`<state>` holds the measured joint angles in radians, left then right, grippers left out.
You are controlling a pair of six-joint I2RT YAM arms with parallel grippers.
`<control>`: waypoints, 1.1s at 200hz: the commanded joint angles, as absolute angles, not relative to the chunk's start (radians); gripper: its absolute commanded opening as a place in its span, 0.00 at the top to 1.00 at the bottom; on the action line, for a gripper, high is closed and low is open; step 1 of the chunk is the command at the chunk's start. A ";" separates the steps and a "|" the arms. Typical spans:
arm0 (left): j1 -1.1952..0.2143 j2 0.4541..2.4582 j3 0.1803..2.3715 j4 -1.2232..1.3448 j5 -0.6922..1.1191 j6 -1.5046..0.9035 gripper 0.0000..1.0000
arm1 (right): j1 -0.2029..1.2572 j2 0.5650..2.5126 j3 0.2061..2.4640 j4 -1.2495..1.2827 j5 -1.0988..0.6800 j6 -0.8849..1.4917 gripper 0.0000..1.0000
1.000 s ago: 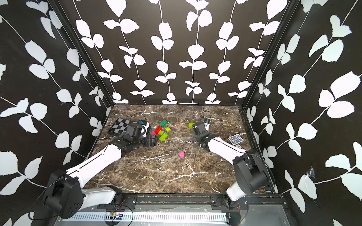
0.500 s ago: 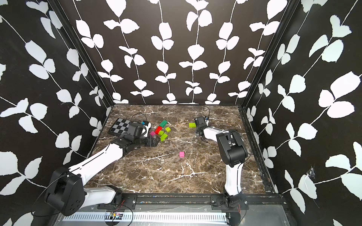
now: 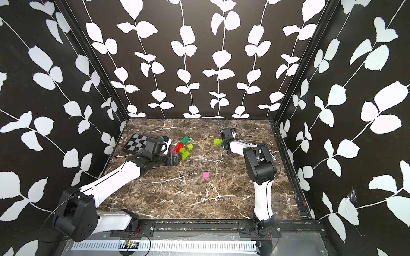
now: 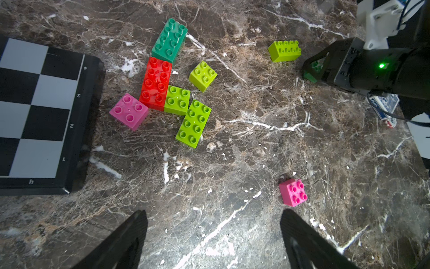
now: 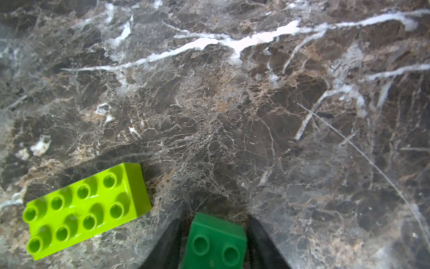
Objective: Assemble a carrot with lego
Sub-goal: Pick up the lego brick from the center of the board, then assemble the lego brick with the lego brick.
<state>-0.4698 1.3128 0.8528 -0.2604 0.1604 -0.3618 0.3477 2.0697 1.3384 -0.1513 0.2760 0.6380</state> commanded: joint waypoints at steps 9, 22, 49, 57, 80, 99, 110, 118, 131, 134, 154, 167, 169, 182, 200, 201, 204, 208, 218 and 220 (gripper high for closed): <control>-0.474 1.311 0.874 -0.270 0.163 -0.342 0.08 | 0.339 2.061 1.365 -0.180 0.289 0.600 0.65; -0.474 1.306 0.873 -0.285 0.159 -0.336 0.08 | 0.341 2.002 1.325 -0.177 0.290 0.565 0.70; -0.474 1.281 0.841 -0.301 0.156 -0.339 0.08 | 0.373 1.804 1.149 -0.178 0.213 0.535 0.75; -0.474 1.275 0.828 -0.297 0.156 -0.342 0.08 | 0.407 1.744 1.111 -0.209 0.210 0.527 0.75; -0.474 1.266 0.799 -0.301 0.174 -0.362 0.09 | 0.532 1.611 1.001 -0.275 0.228 0.563 0.73; -0.474 1.266 0.788 -0.316 0.179 -0.369 0.09 | 0.645 1.535 0.945 -0.297 0.245 0.636 0.73; -0.475 1.262 0.785 -0.327 0.175 -0.362 0.09 | 0.705 1.525 0.931 -0.299 0.256 0.681 0.73; -0.474 1.260 0.784 -0.336 0.171 -0.358 0.09 | 0.745 1.526 0.928 -0.299 0.263 0.713 0.73; -0.475 1.257 0.785 -0.347 0.165 -0.348 0.09 | 0.806 1.544 0.936 -0.295 0.287 0.749 0.73; -0.474 1.256 0.784 -0.349 0.165 -0.346 0.09 | 0.819 1.551 0.942 -0.296 0.295 0.755 0.73; -0.474 1.252 0.784 -0.357 0.161 -0.342 0.09 | 0.875 1.593 0.969 -0.308 0.329 0.783 0.73; -0.474 1.247 0.781 -0.356 0.163 -0.345 0.09 | 0.890 1.629 0.974 -0.305 0.333 0.795 0.74; -0.474 1.246 0.780 -0.357 0.163 -0.346 0.09 | 0.892 1.630 0.975 -0.304 0.333 0.797 0.74; -0.474 1.239 0.774 -0.352 0.166 -0.350 0.09 | 0.904 1.646 0.977 -0.297 0.335 0.807 0.74; -0.474 1.230 0.768 -0.345 0.164 -0.351 0.09 | 0.917 1.669 0.985 -0.302 0.340 0.814 0.74; -0.474 1.230 0.767 -0.345 0.164 -0.352 0.09 | 0.916 1.670 0.986 -0.301 0.339 0.814 0.74; -0.474 1.230 0.767 -0.345 0.163 -0.353 0.09 | 0.918 1.674 0.986 -0.302 0.339 0.816 0.74; -0.474 1.229 0.767 -0.345 0.163 -0.353 0.09 | 0.920 1.676 0.988 -0.303 0.338 0.819 0.74; -0.474 1.230 0.766 -0.345 0.166 -0.353 0.09 | 0.926 1.678 0.987 -0.304 0.343 0.823 0.75; -0.474 1.230 0.766 -0.344 0.166 -0.352 0.09 | 0.927 1.680 0.987 -0.304 0.345 0.824 0.75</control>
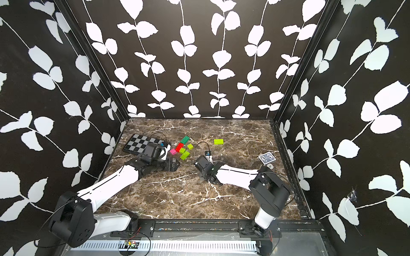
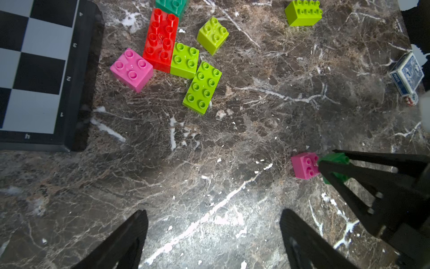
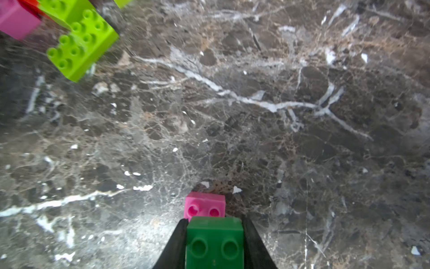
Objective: Assemble a carrot with lego
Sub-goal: Assemble the lego brick with the lego brick.
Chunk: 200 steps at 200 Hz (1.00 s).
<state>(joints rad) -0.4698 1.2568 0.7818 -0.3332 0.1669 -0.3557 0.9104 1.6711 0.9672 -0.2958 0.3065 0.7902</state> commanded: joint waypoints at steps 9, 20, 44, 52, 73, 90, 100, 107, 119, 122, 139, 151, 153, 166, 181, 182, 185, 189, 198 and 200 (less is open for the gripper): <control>-0.474 1.231 0.767 -0.343 0.168 -0.354 0.09 | 0.928 1.682 0.986 -0.302 0.345 0.825 0.75; -0.474 1.232 0.764 -0.340 0.170 -0.355 0.09 | 0.932 1.683 0.986 -0.302 0.345 0.828 0.75; -0.474 1.238 0.762 -0.331 0.174 -0.360 0.09 | 0.934 1.686 0.989 -0.298 0.347 0.828 0.75; -0.474 1.237 0.762 -0.328 0.175 -0.361 0.09 | 0.937 1.690 0.991 -0.298 0.347 0.830 0.75; -0.474 1.238 0.761 -0.324 0.178 -0.363 0.09 | 0.939 1.694 0.992 -0.291 0.347 0.833 0.75; -0.474 1.238 0.759 -0.327 0.178 -0.364 0.09 | 0.940 1.696 0.992 -0.282 0.347 0.835 0.75; -0.474 1.237 0.758 -0.326 0.178 -0.362 0.09 | 0.940 1.697 0.992 -0.279 0.348 0.834 0.75; -0.474 1.237 0.758 -0.326 0.178 -0.362 0.09 | 0.940 1.698 0.992 -0.278 0.352 0.834 0.75; -0.474 1.239 0.757 -0.325 0.177 -0.361 0.09 | 0.939 1.697 0.991 -0.275 0.354 0.833 0.75; -0.474 1.239 0.759 -0.326 0.176 -0.360 0.09 | 0.940 1.697 0.991 -0.274 0.354 0.833 0.75; -0.474 1.241 0.758 -0.324 0.178 -0.360 0.09 | 0.940 1.703 0.993 -0.270 0.360 0.830 0.75; -0.474 1.242 0.759 -0.325 0.178 -0.360 0.09 | 0.940 1.710 0.995 -0.265 0.361 0.829 0.75; -0.474 1.242 0.760 -0.324 0.178 -0.360 0.09 | 0.940 1.710 0.995 -0.264 0.361 0.828 0.75; -0.474 1.244 0.759 -0.324 0.178 -0.360 0.09 | 0.940 1.715 0.999 -0.258 0.358 0.828 0.75; -0.474 1.245 0.757 -0.324 0.178 -0.359 0.09 | 0.939 1.721 1.001 -0.257 0.355 0.830 0.75; -0.474 1.245 0.758 -0.325 0.178 -0.359 0.09 | 0.939 1.721 1.001 -0.256 0.355 0.830 0.75; -0.474 1.245 0.758 -0.326 0.178 -0.359 0.09 | 0.939 1.722 1.001 -0.255 0.354 0.830 0.75; -0.475 1.245 0.756 -0.325 0.178 -0.359 0.09 | 0.939 1.722 1.001 -0.252 0.354 0.830 0.75; -0.474 1.246 0.757 -0.326 0.178 -0.359 0.09 | 0.939 1.722 0.999 -0.250 0.352 0.833 0.75; -0.474 1.247 0.756 -0.325 0.178 -0.359 0.09 | 0.940 1.721 0.999 -0.251 0.352 0.834 0.75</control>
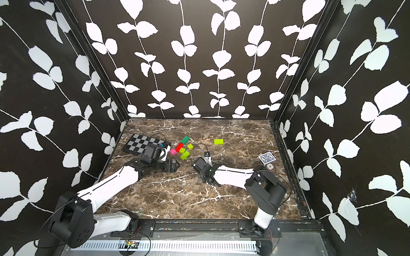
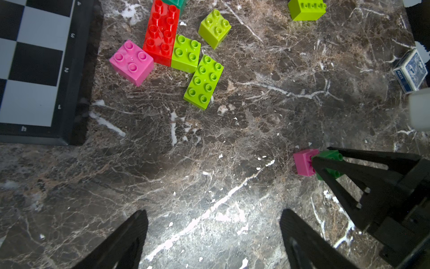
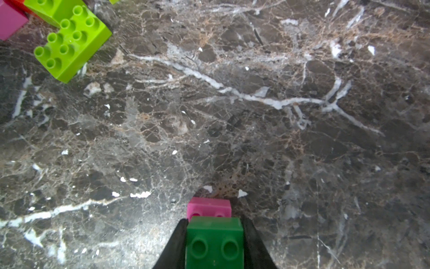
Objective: Assemble a carrot with lego
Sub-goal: Assemble the lego brick with the lego brick.
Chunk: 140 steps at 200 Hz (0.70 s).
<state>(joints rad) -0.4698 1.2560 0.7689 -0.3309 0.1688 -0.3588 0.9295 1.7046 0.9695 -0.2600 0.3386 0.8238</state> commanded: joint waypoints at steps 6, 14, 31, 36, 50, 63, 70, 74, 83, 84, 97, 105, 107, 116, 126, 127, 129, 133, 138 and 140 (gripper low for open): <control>-0.474 1.248 0.756 -0.325 0.178 -0.359 0.09 | 0.940 1.721 0.999 -0.249 0.351 0.836 0.75; -0.474 1.248 0.756 -0.324 0.178 -0.359 0.09 | 0.940 1.723 0.997 -0.247 0.347 0.839 0.75; -0.474 1.250 0.753 -0.321 0.179 -0.359 0.09 | 0.940 1.728 0.994 -0.246 0.338 0.846 0.75; -0.474 1.251 0.753 -0.322 0.179 -0.359 0.09 | 0.940 1.730 0.993 -0.245 0.336 0.848 0.75; -0.474 1.253 0.753 -0.321 0.179 -0.359 0.09 | 0.940 1.733 0.988 -0.242 0.333 0.857 0.75; -0.474 1.254 0.753 -0.320 0.182 -0.359 0.09 | 0.940 1.737 0.985 -0.248 0.336 0.867 0.75; -0.474 1.254 0.754 -0.320 0.180 -0.359 0.09 | 0.941 1.739 0.981 -0.250 0.340 0.875 0.75; -0.474 1.255 0.754 -0.319 0.181 -0.358 0.09 | 0.942 1.739 0.978 -0.251 0.340 0.879 0.75; -0.474 1.254 0.753 -0.320 0.182 -0.359 0.09 | 0.943 1.742 0.971 -0.250 0.342 0.889 0.75; -0.474 1.254 0.752 -0.320 0.182 -0.359 0.09 | 0.943 1.742 0.969 -0.251 0.342 0.890 0.75; -0.474 1.255 0.751 -0.318 0.182 -0.359 0.09 | 0.949 1.745 0.967 -0.260 0.351 0.901 0.75; -0.474 1.255 0.751 -0.318 0.181 -0.359 0.09 | 0.954 1.751 0.968 -0.272 0.369 0.906 0.75; -0.475 1.256 0.751 -0.319 0.182 -0.359 0.09 | 0.955 1.753 0.967 -0.273 0.373 0.907 0.75; -0.474 1.257 0.751 -0.317 0.182 -0.359 0.09 | 0.959 1.759 0.963 -0.282 0.388 0.915 0.76; -0.474 1.256 0.749 -0.318 0.183 -0.360 0.09 | 0.961 1.768 0.950 -0.280 0.399 0.925 0.76; -0.474 1.256 0.750 -0.318 0.183 -0.360 0.09 | 0.961 1.768 0.947 -0.278 0.400 0.926 0.76; -0.474 1.256 0.749 -0.316 0.183 -0.360 0.09 | 0.962 1.771 0.941 -0.275 0.401 0.928 0.76; -0.474 1.256 0.750 -0.317 0.183 -0.360 0.09 | 0.961 1.776 0.935 -0.269 0.402 0.930 0.76; -0.474 1.255 0.749 -0.316 0.183 -0.360 0.09 | 0.962 1.784 0.924 -0.262 0.402 0.937 0.76; -0.474 1.255 0.749 -0.317 0.183 -0.360 0.09 | 0.961 1.788 0.920 -0.258 0.401 0.938 0.76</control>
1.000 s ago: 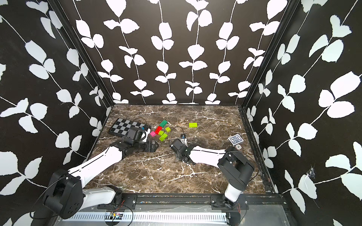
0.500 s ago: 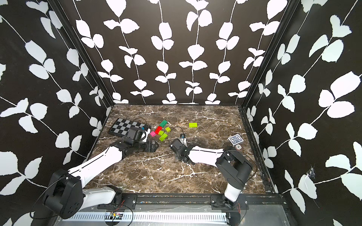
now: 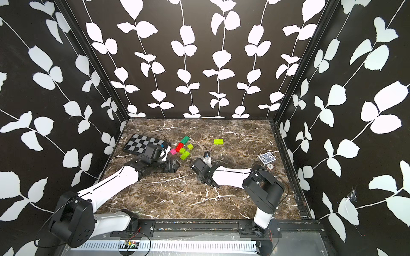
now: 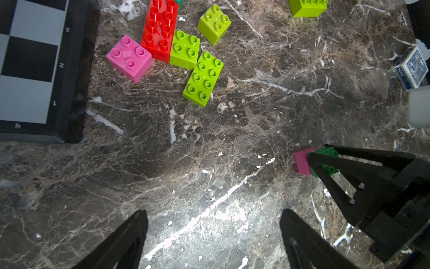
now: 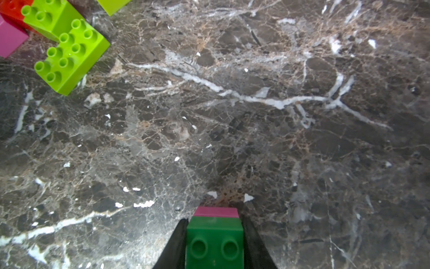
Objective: Assemble a carrot with lego
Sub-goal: Assemble the lego brick with the lego brick, then pick up the lego brick from the center of the board.
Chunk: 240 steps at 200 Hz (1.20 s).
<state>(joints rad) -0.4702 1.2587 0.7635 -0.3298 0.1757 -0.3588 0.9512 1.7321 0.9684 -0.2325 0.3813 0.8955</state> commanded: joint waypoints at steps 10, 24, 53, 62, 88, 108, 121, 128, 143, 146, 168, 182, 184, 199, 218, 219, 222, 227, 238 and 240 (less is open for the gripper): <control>-0.474 1.252 0.747 -0.316 0.183 -0.360 0.09 | 0.962 1.809 0.899 -0.240 0.390 0.939 0.77; -0.474 1.250 0.744 -0.318 0.182 -0.360 0.09 | 0.955 1.842 0.877 -0.212 0.343 0.938 0.77; -0.474 1.245 0.748 -0.326 0.179 -0.355 0.09 | 0.932 1.888 0.843 -0.190 0.284 0.955 0.78; -0.474 1.244 0.750 -0.327 0.178 -0.356 0.09 | 0.927 1.892 0.839 -0.195 0.272 0.957 0.78; -0.474 1.243 0.760 -0.330 0.175 -0.351 0.09 | 0.923 1.830 0.876 -0.250 0.294 0.903 0.71; -0.474 1.257 0.777 -0.328 0.167 -0.342 0.09 | 0.921 1.756 0.937 -0.304 0.317 0.862 0.62; -0.474 1.272 0.792 -0.325 0.158 -0.331 0.09 | 0.916 1.717 0.978 -0.328 0.313 0.845 0.55; -0.474 1.282 0.799 -0.323 0.149 -0.325 0.09 | 0.914 1.698 0.994 -0.334 0.306 0.836 0.50; -0.474 1.307 0.811 -0.303 0.135 -0.316 0.09 | 0.906 1.657 1.025 -0.342 0.288 0.822 0.42; -0.474 1.315 0.813 -0.298 0.132 -0.311 0.09 | 0.904 1.649 1.031 -0.342 0.284 0.819 0.41; -0.473 1.377 0.852 -0.282 0.106 -0.272 0.09 | 0.884 1.567 1.036 -0.321 0.252 0.785 0.33; -0.474 1.431 0.895 -0.283 0.082 -0.244 0.09 | 0.854 1.528 1.024 -0.302 0.218 0.760 0.29; -0.474 1.440 0.903 -0.284 0.079 -0.239 0.09 | 0.848 1.523 1.023 -0.299 0.214 0.756 0.29; -0.472 1.507 0.973 -0.296 0.067 -0.192 0.09 | 0.806 1.491 1.008 -0.291 0.191 0.727 0.26; -0.471 1.630 1.115 -0.365 0.046 -0.109 0.13 | 0.752 1.460 0.981 -0.265 0.160 0.690 0.25; -0.471 1.633 1.123 -0.370 0.044 -0.104 0.13 | 0.749 1.459 0.977 -0.264 0.159 0.689 0.25; -0.470 1.658 1.149 -0.385 0.041 -0.088 0.13 | 0.741 1.454 0.973 -0.261 0.154 0.685 0.25; -0.469 1.693 1.189 -0.405 0.037 -0.061 0.14 | 0.728 1.448 0.965 -0.255 0.147 0.679 0.25; -0.466 1.771 1.276 -0.447 0.028 -0.003 0.16 | 0.708 1.434 0.945 -0.242 0.139 0.671 0.25; -0.465 1.786 1.293 -0.455 0.023 0.004 0.16 | 0.704 1.432 0.941 -0.240 0.137 0.670 0.25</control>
